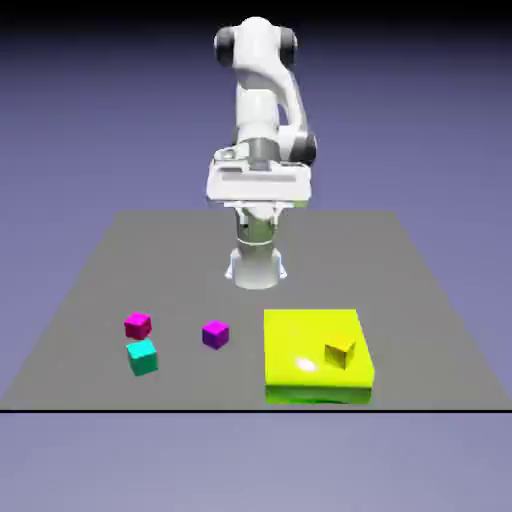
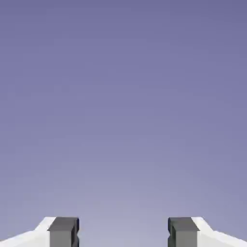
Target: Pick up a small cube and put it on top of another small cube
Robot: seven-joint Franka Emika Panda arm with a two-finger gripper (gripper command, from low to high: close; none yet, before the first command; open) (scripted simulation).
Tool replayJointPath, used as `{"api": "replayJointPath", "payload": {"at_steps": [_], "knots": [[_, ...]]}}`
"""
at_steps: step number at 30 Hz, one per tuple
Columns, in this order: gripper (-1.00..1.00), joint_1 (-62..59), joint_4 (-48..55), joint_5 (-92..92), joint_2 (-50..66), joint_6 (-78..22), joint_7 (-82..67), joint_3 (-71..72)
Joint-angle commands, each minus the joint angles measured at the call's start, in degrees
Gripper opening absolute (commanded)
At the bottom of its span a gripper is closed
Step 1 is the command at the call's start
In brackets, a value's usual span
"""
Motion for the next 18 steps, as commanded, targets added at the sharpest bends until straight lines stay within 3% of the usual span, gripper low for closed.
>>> {"api": "replayJointPath", "payload": {"at_steps": [1, 18], "knots": [[0.00, 0.76, 0.15, -1.17, 1.61, -0.20, -2.20, -2.08], [0.00, 13.74, 2.67, -21.02, 29.02, -3.61, -39.55, -37.38]]}}
